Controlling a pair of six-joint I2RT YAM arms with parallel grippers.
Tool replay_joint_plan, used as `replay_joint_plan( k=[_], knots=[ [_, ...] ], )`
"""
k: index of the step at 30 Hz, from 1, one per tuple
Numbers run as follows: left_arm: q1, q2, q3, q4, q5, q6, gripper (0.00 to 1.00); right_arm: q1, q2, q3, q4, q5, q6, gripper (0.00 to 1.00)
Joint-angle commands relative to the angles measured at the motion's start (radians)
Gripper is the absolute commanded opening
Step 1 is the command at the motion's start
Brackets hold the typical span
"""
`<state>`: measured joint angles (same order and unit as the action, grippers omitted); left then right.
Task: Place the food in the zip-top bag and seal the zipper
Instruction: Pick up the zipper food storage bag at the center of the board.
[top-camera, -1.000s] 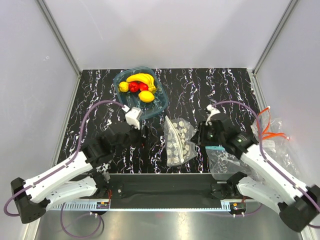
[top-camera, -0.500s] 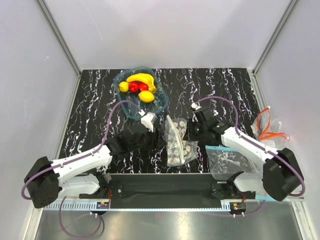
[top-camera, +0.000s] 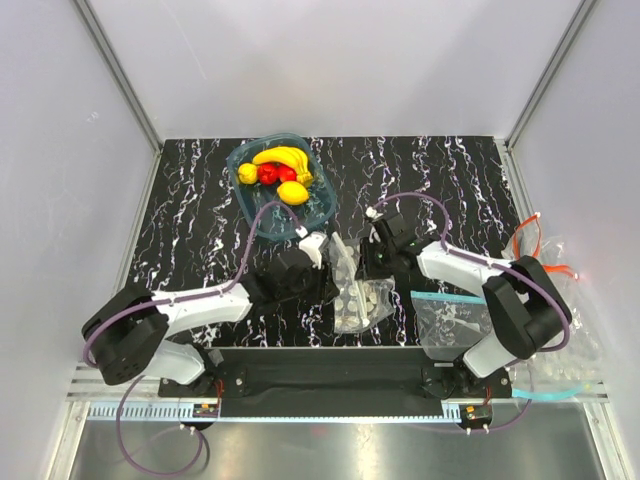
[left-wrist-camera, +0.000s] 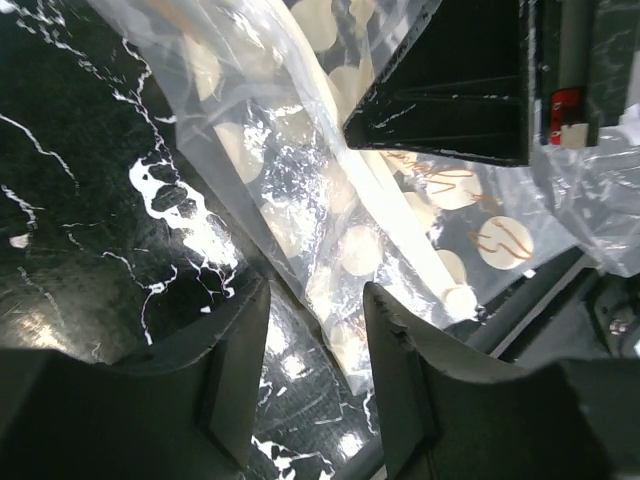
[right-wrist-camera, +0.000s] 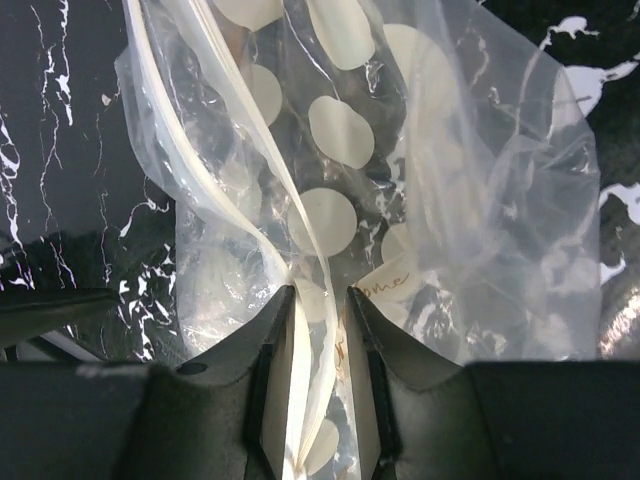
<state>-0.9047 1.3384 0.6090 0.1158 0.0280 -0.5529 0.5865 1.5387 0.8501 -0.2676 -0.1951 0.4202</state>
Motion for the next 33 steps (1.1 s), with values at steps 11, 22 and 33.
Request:
replay_joint_plan(
  k=[11, 22, 33],
  knots=[
    [-0.002, 0.237, 0.152, -0.021, 0.059, 0.042, 0.23, 0.004, 0.035, -0.029, 0.151, -0.040, 0.008, 0.33],
    [-0.002, 0.317, 0.190, -0.102, 0.021, 0.056, 0.11, 0.004, 0.001, -0.086, 0.165, -0.024, 0.005, 0.34],
    [-0.002, 0.311, 0.176, -0.102, 0.010, 0.054, 0.08, 0.004, 0.028, -0.091, 0.199, -0.064, -0.004, 0.17]
  ],
)
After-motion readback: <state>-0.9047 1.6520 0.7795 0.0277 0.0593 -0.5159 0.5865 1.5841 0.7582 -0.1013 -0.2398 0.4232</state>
